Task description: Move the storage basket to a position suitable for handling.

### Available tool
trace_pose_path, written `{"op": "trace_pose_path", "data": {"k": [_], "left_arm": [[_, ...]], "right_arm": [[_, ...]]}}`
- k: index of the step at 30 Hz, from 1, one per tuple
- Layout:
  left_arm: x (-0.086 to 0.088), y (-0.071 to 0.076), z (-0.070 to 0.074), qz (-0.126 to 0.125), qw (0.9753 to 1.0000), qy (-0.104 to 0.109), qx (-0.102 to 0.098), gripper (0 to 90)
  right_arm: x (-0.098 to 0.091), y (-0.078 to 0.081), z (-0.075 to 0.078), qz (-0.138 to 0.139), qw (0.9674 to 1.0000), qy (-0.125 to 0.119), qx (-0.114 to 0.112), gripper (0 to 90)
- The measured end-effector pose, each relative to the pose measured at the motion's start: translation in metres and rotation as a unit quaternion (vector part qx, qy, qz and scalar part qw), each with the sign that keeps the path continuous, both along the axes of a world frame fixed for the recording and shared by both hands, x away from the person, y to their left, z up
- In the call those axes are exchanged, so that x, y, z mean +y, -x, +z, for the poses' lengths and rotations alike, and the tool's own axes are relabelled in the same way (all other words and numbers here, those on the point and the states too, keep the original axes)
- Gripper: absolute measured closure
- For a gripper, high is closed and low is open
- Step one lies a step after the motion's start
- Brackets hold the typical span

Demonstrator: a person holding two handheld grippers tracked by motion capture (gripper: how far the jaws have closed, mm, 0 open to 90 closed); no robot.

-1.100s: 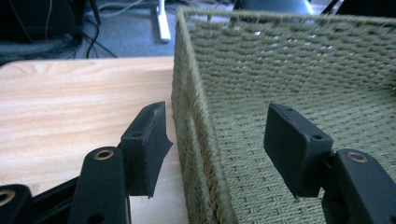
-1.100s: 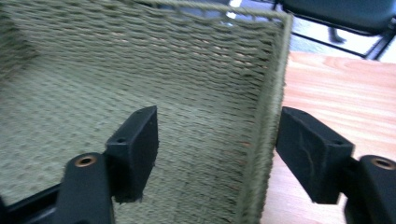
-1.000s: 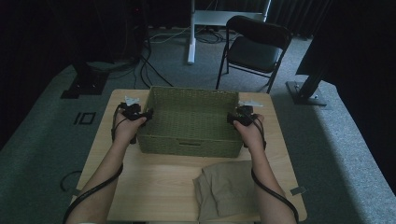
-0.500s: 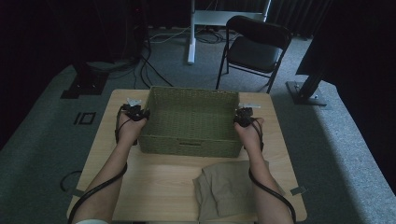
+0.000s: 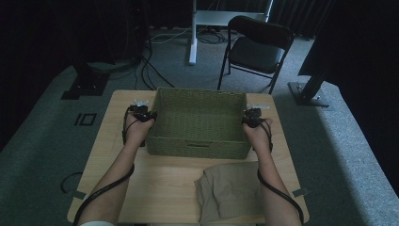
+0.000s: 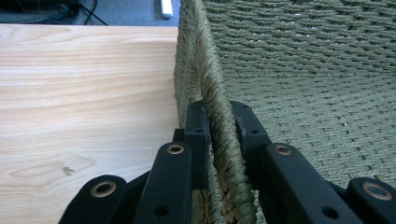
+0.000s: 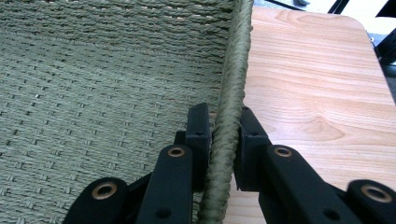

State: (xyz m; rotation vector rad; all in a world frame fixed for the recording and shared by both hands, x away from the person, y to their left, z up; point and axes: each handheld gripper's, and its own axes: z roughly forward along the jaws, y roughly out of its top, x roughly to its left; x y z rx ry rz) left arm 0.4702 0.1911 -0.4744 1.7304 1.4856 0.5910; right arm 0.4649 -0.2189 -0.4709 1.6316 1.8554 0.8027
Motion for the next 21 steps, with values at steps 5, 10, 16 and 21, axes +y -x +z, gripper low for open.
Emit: {"op": "trace_pose_path", "data": {"k": [5, 10, 16, 21], "left_arm": [[-0.009, -0.001, 0.000, -0.005, 1.0000, 0.004, 0.003, 79.7], [-0.026, -0.001, 0.001, -0.011, 0.9999, -0.006, 0.003, 79.6], [-0.042, -0.001, 0.000, -0.012, 0.9999, -0.004, 0.004, 79.6], [-0.052, -0.001, 0.001, -0.014, 0.9999, -0.007, 0.006, 79.5]], "right_arm": [[-0.011, -0.001, 0.000, 0.000, 1.0000, -0.002, 0.000, 78.8], [-0.027, -0.001, 0.000, 0.000, 1.0000, -0.002, 0.001, 78.8], [-0.042, 0.000, 0.001, -0.002, 1.0000, 0.002, 0.003, 78.8], [-0.052, -0.001, 0.001, -0.002, 1.0000, 0.004, 0.005, 78.8]]}}
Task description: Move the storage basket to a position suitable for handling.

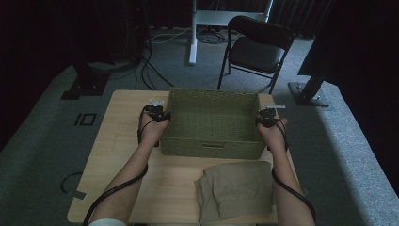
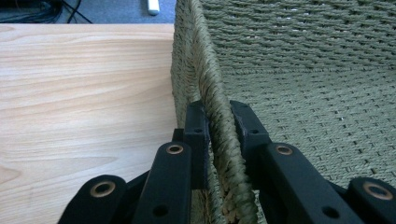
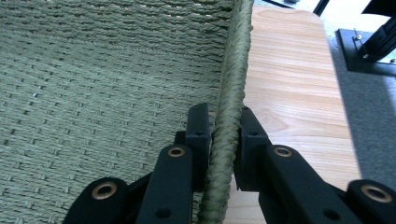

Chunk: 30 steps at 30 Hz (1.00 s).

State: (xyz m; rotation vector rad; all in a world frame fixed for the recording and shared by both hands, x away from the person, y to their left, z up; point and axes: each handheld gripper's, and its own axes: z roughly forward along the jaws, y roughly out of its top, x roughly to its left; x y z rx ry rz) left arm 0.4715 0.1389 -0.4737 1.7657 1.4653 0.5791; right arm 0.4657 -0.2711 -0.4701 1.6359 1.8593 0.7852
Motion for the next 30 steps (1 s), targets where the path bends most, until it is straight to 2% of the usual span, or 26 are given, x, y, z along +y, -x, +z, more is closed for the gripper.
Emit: {"op": "trace_pose_path", "data": {"k": [4, 5, 19, 30], "left_arm": [[-0.010, -0.001, 0.001, 0.001, 1.0000, 0.004, 0.006, 79.5], [-0.016, -0.001, 0.001, 0.002, 1.0000, 0.007, 0.006, 79.5], [-0.048, -0.005, 0.001, -0.008, 0.9999, 0.006, 0.009, 79.5], [-0.061, -0.005, 0.000, -0.012, 0.9998, 0.015, 0.011, 79.3]], "right_arm": [[-0.011, -0.001, 0.000, 0.001, 1.0000, -0.002, 0.003, 78.8], [-0.016, -0.002, 0.001, 0.002, 1.0000, 0.004, 0.004, 78.7], [-0.049, 0.000, 0.001, -0.011, 0.9999, 0.004, 0.011, 78.9], [-0.064, 0.003, 0.001, -0.015, 0.9998, 0.001, 0.015, 78.6]]}}
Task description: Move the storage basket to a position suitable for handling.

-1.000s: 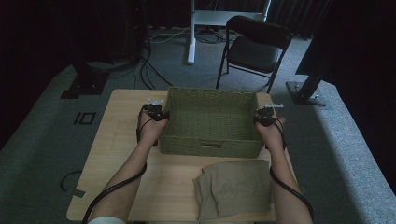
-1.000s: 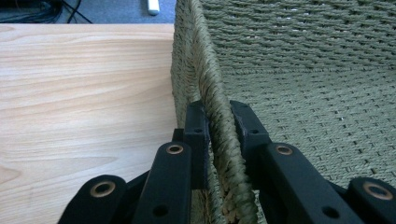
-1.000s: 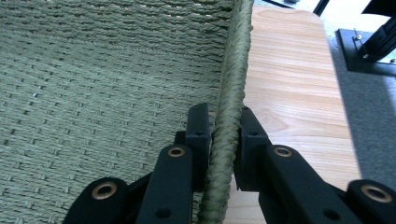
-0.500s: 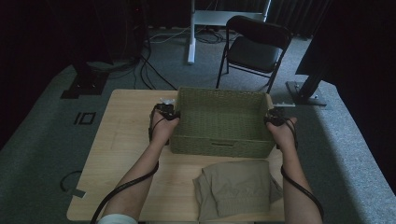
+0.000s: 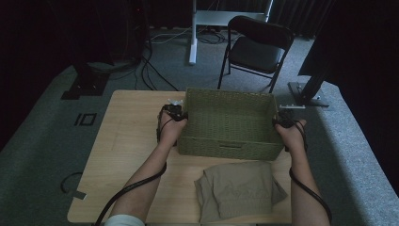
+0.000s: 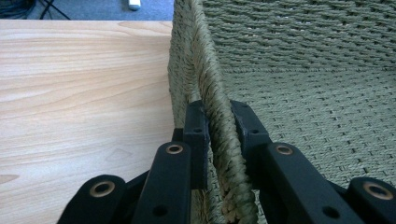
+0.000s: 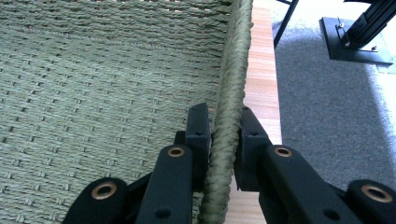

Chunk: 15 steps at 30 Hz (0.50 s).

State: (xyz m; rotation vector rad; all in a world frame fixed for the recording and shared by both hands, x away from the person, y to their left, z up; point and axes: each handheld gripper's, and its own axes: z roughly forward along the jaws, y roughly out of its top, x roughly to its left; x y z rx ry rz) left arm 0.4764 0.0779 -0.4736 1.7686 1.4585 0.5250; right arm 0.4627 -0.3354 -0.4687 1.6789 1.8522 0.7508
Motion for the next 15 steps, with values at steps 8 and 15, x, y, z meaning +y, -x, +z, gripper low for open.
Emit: {"op": "trace_pose_path", "data": {"k": [8, 15], "left_arm": [[-0.0042, 0.0005, 0.0005, -0.006, 1.0000, -0.007, -0.001, 78.5], [-0.0034, -0.0007, 0.0012, -0.029, 0.9994, -0.019, -0.005, 71.5]], "right_arm": [[-0.0025, 0.0008, 0.0003, 0.001, 1.0000, 0.010, 0.001, 78.6], [-0.0063, 0.0020, 0.0030, -0.003, 0.9999, -0.010, -0.010, 64.3]]}}
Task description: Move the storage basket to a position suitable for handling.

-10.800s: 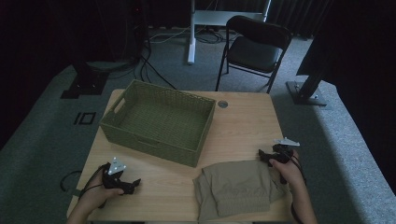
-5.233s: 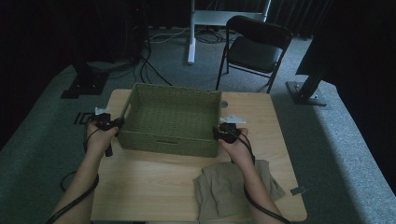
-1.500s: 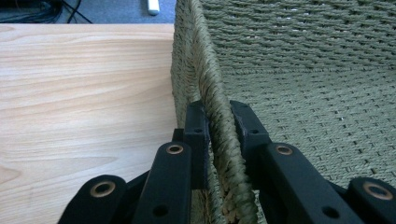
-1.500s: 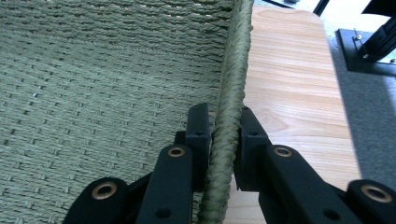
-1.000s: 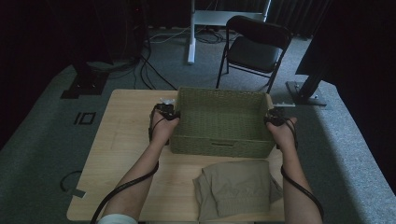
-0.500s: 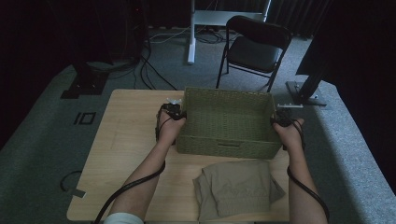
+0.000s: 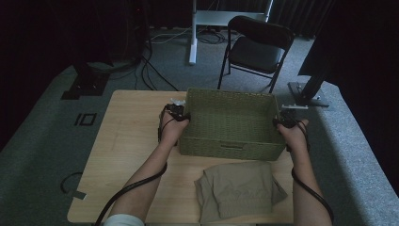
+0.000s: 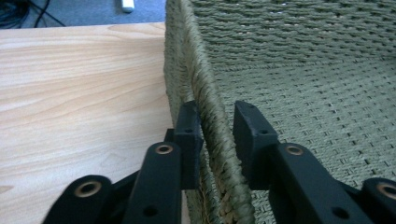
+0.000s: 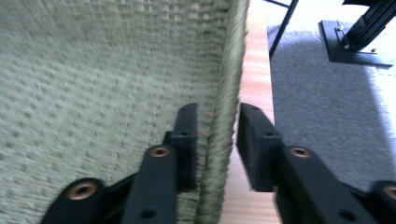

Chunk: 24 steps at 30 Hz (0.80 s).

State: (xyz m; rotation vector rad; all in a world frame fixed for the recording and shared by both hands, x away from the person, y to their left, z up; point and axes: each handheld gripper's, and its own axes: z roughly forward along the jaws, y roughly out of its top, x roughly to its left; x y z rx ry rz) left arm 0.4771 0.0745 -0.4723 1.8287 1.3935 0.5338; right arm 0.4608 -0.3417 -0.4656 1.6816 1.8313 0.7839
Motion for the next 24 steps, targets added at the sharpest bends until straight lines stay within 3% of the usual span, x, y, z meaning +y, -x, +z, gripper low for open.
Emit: {"op": "trace_pose_path", "data": {"k": [1, 2, 3, 4, 6, 7, 9, 12, 13, 15, 17, 20, 21, 24], "left_arm": [[0.000, 0.000, 0.000, 0.000, 1.0000, 0.000, 0.000, 70.9], [0.000, 0.000, 0.000, 0.000, 1.0000, 0.001, 0.001, 70.5], [0.000, 0.000, 0.001, -0.005, 1.0000, -0.002, 0.000, 70.5], [0.001, -0.001, 0.002, -0.013, 0.9999, 0.007, -0.002, 63.3], [0.001, -0.001, 0.002, -0.013, 0.9999, 0.007, -0.002, 58.2], [0.002, -0.002, 0.008, -0.017, 0.9995, 0.017, -0.021, 46.7], [0.002, -0.002, 0.016, -0.031, 0.9985, 0.026, -0.037, 38.8], [0.003, -0.001, 0.025, -0.043, 0.9979, 0.024, -0.042, 29.3], [0.005, 0.002, 0.036, -0.060, 0.9963, 0.022, -0.058, 27.7], [0.007, 0.003, 0.043, -0.067, 0.9953, 0.023, -0.066, 27.2], [0.013, 0.007, 0.051, -0.082, 0.9934, 0.032, -0.073, 20.8], [0.017, 0.011, 0.056, -0.089, 0.9924, 0.042, -0.074, 20.8], [0.021, 0.017, 0.060, -0.096, 0.9909, 0.053, -0.078, 20.8], [0.022, 0.019, 0.061, -0.099, 0.9905, 0.054, -0.078, 20.7]], "right_arm": [[0.000, 0.000, 0.000, 0.000, 1.0000, 0.000, 0.000, 64.3], [-0.001, 0.001, 0.003, 0.008, 0.9997, -0.018, -0.013, 51.4], [-0.001, 0.001, 0.003, 0.008, 0.9997, -0.018, -0.013, 51.4], [-0.001, 0.002, 0.005, 0.026, 0.9991, -0.024, -0.024, 38.2], [0.000, 0.002, 0.006, 0.034, 0.9986, -0.027, -0.031, 38.2], [0.002, 0.003, 0.009, 0.049, 0.9978, -0.024, -0.038, 32.6], [0.004, 0.004, 0.012, 0.055, 0.9975, -0.022, -0.039, 30.7], [0.004, 0.005, 0.016, 0.052, 0.9973, -0.027, -0.045, 28.1], [0.002, 0.008, 0.021, 0.052, 0.9968, -0.040, -0.047, 24.6], [0.002, 0.009, 0.022, 0.058, 0.9963, -0.045, -0.046, 19.7], [0.002, 0.013, 0.026, 0.060, 0.9967, -0.033, -0.045, 19.9], [0.003, 0.015, 0.029, 0.063, 0.9963, -0.032, -0.048, 20.0], [0.004, 0.019, 0.032, 0.068, 0.9957, -0.035, -0.053, 20.2], [0.005, 0.020, 0.033, 0.067, 0.9955, -0.036, -0.057, 20.3]]}}
